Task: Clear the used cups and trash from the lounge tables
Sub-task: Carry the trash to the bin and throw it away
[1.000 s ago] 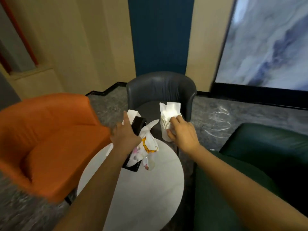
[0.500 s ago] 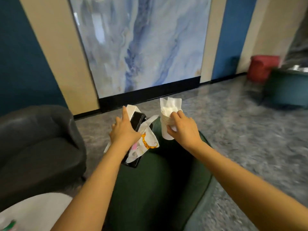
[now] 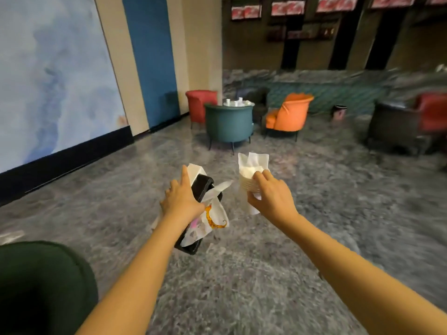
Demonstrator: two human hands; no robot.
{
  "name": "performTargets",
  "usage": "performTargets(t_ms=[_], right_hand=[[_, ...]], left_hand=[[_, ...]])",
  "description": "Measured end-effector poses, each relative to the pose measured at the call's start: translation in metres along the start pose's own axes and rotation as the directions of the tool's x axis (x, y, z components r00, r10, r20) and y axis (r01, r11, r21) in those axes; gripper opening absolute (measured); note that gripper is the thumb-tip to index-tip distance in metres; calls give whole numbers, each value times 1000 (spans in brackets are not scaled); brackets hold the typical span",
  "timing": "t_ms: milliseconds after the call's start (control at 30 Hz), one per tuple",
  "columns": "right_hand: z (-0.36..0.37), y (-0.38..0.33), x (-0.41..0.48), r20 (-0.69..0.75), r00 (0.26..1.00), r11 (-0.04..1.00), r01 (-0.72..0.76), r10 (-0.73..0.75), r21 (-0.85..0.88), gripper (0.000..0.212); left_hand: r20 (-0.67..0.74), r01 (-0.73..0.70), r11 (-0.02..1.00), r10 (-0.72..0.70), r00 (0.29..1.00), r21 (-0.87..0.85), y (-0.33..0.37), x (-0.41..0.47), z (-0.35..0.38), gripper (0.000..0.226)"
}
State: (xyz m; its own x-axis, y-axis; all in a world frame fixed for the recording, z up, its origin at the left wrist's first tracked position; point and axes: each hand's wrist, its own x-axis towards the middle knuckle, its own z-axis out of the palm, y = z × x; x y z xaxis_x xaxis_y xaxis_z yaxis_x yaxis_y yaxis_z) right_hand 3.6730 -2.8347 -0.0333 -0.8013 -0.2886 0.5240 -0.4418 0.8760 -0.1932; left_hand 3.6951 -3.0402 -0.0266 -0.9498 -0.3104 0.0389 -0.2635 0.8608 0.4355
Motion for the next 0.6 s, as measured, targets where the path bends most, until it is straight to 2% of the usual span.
performTargets(t_ms=[267,467,600], right_hand=[[20,221,76,-80,958,946,-285,276,-156,24],[19,370,158,-174,883,862,-465,436,-199,25],[32,467,196,-194,847,817,-529,494,-229,25]], left_hand=[[122,-285,956,291,949,-63,194,171,123,111],[199,-479,866,499,843,-143,347,291,198,115],[287,-490,817,569,771,-303,438,360,255,113]])
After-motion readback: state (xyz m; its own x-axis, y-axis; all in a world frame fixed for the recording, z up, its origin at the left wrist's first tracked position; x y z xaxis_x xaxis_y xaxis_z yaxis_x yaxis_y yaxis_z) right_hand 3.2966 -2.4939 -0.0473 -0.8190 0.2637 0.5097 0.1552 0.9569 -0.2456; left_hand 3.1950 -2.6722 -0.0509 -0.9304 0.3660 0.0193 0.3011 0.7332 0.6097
